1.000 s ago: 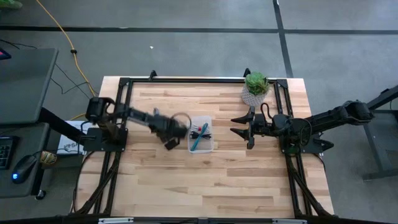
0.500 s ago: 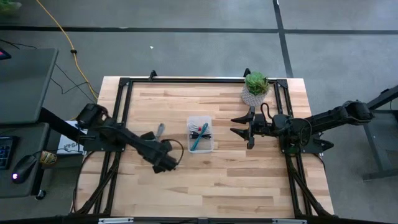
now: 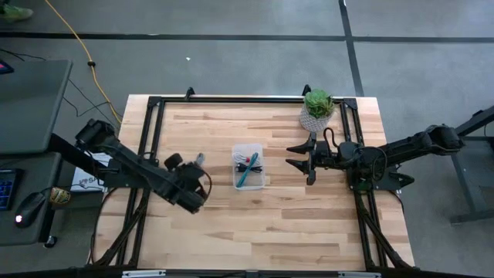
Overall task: Pick and place USB-C Cables
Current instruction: Put the white charger cable into the transparent bin
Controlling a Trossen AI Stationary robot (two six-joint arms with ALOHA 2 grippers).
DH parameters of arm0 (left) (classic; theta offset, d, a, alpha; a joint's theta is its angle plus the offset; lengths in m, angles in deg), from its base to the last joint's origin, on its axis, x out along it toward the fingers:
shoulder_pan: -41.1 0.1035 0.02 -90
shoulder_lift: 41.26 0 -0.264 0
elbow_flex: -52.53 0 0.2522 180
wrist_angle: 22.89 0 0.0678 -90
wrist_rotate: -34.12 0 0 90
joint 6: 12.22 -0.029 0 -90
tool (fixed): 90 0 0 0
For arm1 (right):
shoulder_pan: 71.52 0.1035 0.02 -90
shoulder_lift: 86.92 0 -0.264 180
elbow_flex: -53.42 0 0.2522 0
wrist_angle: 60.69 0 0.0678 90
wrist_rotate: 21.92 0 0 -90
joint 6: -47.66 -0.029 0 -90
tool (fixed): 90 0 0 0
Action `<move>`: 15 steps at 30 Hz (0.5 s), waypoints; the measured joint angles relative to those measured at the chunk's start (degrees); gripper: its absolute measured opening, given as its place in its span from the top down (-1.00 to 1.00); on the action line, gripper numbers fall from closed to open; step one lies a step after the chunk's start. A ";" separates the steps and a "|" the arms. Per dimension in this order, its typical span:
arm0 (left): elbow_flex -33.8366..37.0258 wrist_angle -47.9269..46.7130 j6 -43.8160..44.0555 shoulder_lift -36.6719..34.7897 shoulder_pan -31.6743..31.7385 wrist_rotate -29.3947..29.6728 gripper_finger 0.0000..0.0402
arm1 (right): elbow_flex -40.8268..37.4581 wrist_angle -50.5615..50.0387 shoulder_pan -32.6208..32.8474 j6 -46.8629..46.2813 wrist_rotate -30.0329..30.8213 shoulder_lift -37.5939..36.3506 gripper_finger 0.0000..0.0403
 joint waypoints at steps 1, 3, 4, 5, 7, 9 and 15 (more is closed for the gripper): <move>1.52 0.17 0.99 -0.12 0.89 -0.02 0.28 | 0.00 0.05 0.00 -0.22 0.00 0.00 0.03; 4.97 1.42 3.32 -0.29 2.90 -0.37 0.23 | 0.00 -0.18 0.00 -0.43 0.00 0.00 0.03; 6.99 2.70 4.41 -0.29 4.02 -1.09 0.20 | 0.00 -0.28 0.01 -0.45 0.00 0.00 0.03; 8.92 3.63 5.58 -0.33 5.14 -2.41 0.18 | 0.00 -0.28 0.02 -0.45 -0.10 0.00 0.03; 12.19 5.60 7.72 -0.53 6.95 -4.74 0.16 | 0.00 -0.33 0.02 -0.45 -0.25 0.00 0.03; 14.48 9.11 7.96 -1.12 7.92 -5.42 0.16 | 0.00 -0.33 0.02 -0.45 -0.26 0.00 0.03; 16.21 18.72 7.40 -2.63 9.56 -6.41 0.15 | 0.00 -0.11 0.02 -0.45 -0.28 0.02 0.03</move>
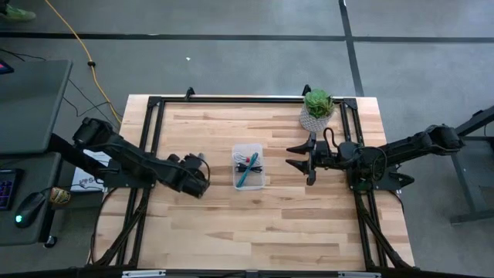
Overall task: Pick and place USB-C Cables
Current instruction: Put the white charger cable into the transparent bin
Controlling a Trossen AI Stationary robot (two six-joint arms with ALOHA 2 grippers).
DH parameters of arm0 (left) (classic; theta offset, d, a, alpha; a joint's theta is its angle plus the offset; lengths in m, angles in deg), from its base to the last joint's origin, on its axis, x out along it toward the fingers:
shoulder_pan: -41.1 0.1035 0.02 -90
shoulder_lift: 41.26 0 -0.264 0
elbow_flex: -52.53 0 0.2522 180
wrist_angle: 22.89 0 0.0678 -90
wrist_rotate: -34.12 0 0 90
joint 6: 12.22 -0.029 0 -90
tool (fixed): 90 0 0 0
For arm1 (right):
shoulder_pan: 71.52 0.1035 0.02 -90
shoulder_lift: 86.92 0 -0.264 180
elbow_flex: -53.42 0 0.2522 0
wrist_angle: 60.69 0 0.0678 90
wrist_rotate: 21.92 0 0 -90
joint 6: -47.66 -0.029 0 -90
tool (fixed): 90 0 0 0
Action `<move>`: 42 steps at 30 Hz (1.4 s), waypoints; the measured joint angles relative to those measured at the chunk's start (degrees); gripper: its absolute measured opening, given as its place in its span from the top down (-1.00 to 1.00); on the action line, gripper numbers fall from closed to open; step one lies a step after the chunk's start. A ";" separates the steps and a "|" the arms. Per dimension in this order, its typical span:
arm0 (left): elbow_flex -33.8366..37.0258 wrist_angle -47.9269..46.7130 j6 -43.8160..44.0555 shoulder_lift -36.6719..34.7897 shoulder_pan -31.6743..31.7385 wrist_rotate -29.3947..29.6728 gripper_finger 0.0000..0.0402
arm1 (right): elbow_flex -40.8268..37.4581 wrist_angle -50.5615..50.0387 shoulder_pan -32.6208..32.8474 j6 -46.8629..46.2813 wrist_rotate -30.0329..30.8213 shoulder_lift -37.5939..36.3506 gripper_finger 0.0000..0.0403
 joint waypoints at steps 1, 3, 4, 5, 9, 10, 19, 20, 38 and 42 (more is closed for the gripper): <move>0.02 0.53 0.00 0.10 0.54 -0.02 0.15 | 0.00 0.04 0.00 0.00 0.04 0.00 0.03; 0.02 0.66 -0.02 0.19 1.79 -0.19 0.15 | 0.00 0.12 0.00 0.00 0.03 0.00 0.03; 0.02 0.85 -0.34 0.44 2.47 -0.53 0.15 | 0.00 0.00 0.00 0.00 0.04 0.00 0.03; 0.04 0.68 -0.77 0.57 3.11 -0.87 0.15 | 0.00 0.01 0.00 -0.09 0.04 0.00 0.03; 1.17 2.81 -1.12 0.46 5.24 -1.29 0.15 | 0.00 -0.23 0.00 -0.87 0.04 0.00 0.03; 1.85 4.06 -1.58 0.46 5.87 -2.21 0.15 | 0.00 -0.22 0.00 -0.85 0.04 0.00 0.03; 6.64 10.19 -2.59 0.49 9.29 -5.73 0.15 | 0.00 -0.22 0.00 -0.85 0.05 0.00 0.03; 7.06 11.27 -2.61 0.49 9.45 -6.16 0.15 | 0.00 -0.24 0.00 -0.85 0.06 0.00 0.03; 10.04 15.69 -4.84 0.38 9.88 -7.82 0.54 | 0.00 -0.22 0.00 -0.85 0.09 0.00 0.03; 10.08 15.46 -7.08 0.38 9.88 -7.55 0.85 | 0.00 -0.22 0.00 -0.85 0.09 0.00 0.03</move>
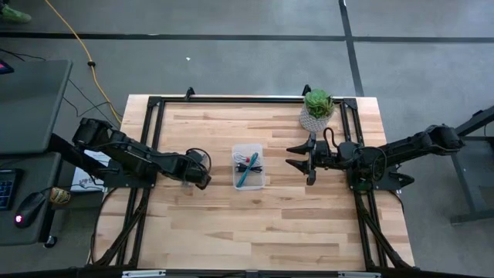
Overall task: Pick and place USB-C Cables
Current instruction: Put the white charger cable into the transparent bin
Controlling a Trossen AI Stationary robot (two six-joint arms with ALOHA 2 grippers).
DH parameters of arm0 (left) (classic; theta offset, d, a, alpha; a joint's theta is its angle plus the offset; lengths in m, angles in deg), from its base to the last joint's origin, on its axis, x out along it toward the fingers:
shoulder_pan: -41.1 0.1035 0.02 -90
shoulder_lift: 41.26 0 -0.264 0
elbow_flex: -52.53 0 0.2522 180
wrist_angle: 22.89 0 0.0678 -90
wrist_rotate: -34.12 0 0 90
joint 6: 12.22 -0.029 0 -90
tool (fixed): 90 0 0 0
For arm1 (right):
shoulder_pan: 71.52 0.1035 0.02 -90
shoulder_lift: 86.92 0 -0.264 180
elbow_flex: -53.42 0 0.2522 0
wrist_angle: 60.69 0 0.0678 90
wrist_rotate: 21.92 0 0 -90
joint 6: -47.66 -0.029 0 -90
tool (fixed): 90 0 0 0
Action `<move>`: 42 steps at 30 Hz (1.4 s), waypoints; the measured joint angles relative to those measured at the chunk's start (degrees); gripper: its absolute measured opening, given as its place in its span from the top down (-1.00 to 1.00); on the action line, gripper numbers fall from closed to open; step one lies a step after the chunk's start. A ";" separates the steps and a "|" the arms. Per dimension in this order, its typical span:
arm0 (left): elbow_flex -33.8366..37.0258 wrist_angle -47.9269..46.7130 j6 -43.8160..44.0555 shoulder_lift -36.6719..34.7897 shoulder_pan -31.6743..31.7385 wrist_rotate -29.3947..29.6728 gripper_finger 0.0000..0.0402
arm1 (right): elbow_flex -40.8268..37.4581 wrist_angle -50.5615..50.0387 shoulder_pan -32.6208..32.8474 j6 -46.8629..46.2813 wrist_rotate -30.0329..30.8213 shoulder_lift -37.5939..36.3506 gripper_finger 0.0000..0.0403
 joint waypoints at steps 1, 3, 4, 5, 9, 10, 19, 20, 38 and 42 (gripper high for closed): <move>0.00 -0.06 -0.88 0.00 0.02 0.03 0.92 | 0.00 0.00 0.00 0.00 -0.01 0.00 0.03; 0.00 -0.12 -2.61 0.00 0.02 -0.01 0.96 | 0.00 0.00 0.00 0.00 0.00 0.00 0.03; 0.00 -0.17 -3.24 0.00 0.02 -0.04 0.95 | 0.00 0.00 0.00 -0.02 0.00 0.00 0.03; 0.00 -0.24 -3.53 0.00 0.02 -0.04 0.94 | 0.00 0.00 0.00 0.00 0.00 0.00 0.03; 0.02 -0.55 -4.01 -0.29 0.02 -0.11 0.97 | 0.00 0.00 0.00 0.00 0.00 0.00 0.03; 0.02 -0.63 -4.44 -0.57 0.02 -0.20 0.98 | 0.00 0.00 0.00 0.00 0.00 0.00 0.03; -4.12 -6.41 -13.33 -6.22 0.07 -0.51 0.99 | 0.00 -0.04 0.00 0.00 0.00 0.00 0.03; -4.64 -6.49 -15.06 -7.22 0.07 -0.34 0.99 | 0.00 -0.05 0.00 -0.02 0.00 0.00 0.03; -10.99 28.04 -54.77 -28.67 1.27 10.71 1.00 | -0.02 -0.88 0.02 -0.17 0.00 0.00 0.03; -11.02 36.19 -59.99 -29.83 3.23 3.45 1.00 | -0.02 -0.76 0.00 -0.20 0.00 -0.02 0.03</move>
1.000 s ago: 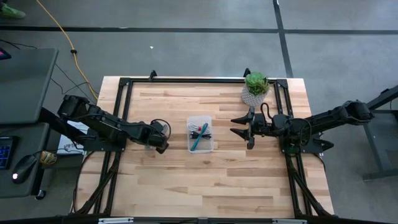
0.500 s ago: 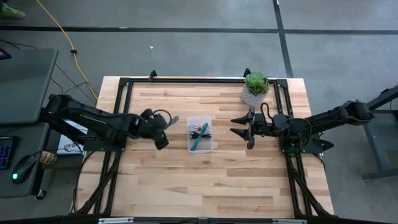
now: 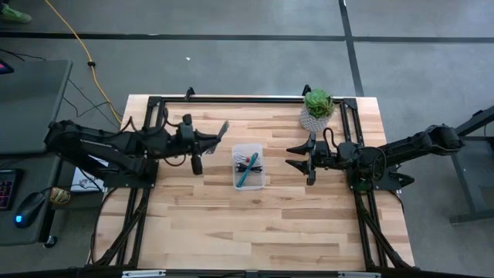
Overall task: Pick and place USB-C Cables
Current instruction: Put the white charger cable into the transparent bin
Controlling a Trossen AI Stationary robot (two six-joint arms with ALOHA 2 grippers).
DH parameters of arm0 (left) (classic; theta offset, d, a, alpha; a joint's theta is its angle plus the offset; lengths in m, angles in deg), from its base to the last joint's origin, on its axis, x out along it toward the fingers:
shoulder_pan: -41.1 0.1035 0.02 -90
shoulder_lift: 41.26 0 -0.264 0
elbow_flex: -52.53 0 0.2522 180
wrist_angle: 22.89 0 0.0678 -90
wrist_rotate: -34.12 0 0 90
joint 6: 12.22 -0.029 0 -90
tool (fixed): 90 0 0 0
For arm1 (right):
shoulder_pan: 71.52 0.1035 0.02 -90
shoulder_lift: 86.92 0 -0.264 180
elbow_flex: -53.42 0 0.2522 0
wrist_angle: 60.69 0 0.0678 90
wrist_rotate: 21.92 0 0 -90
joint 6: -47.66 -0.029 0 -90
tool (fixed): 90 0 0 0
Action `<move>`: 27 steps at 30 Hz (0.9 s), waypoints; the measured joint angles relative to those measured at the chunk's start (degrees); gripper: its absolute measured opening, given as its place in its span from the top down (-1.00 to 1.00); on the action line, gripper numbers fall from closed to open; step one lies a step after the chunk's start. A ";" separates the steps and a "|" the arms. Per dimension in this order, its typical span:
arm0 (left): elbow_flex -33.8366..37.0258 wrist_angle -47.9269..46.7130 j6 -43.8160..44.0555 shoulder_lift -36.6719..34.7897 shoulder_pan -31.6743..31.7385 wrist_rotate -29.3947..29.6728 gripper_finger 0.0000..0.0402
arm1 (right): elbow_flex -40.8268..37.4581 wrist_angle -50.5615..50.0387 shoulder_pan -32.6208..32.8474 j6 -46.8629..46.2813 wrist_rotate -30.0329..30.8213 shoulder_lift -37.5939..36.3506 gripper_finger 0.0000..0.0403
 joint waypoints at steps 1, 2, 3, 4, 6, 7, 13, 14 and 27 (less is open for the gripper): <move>0.00 0.50 -1.06 -0.01 0.57 -1.56 1.00 | 0.00 -0.01 0.00 0.00 0.00 0.00 0.03; 0.00 0.70 -2.07 0.01 1.08 -3.24 1.00 | 0.00 -0.12 0.02 0.00 0.00 0.00 0.03; 0.02 0.62 -3.09 0.01 1.55 -4.49 1.00 | 0.00 -0.10 0.00 0.02 0.00 0.00 0.03; 0.34 1.13 -4.00 0.01 2.05 -5.58 1.00 | 0.00 -0.06 0.01 0.01 0.00 0.00 0.03; 3.17 6.34 -6.14 0.01 2.85 -7.09 1.00 | 0.00 -0.10 0.01 0.04 0.00 0.00 0.03; 5.34 10.26 -6.64 0.01 3.27 -8.34 1.00 | 0.00 -0.09 0.02 0.02 0.00 0.00 0.03; 21.01 35.41 -3.56 0.01 6.62 -17.76 1.00 | 0.00 -0.07 0.00 0.00 0.00 0.00 0.03; 23.00 37.71 -2.71 0.01 6.89 -18.07 1.00 | 0.00 -0.08 0.02 0.00 0.00 0.00 0.03; 30.82 47.26 -3.18 0.41 1.68 -13.09 1.00 | 0.00 1.22 0.01 0.04 0.02 0.00 0.03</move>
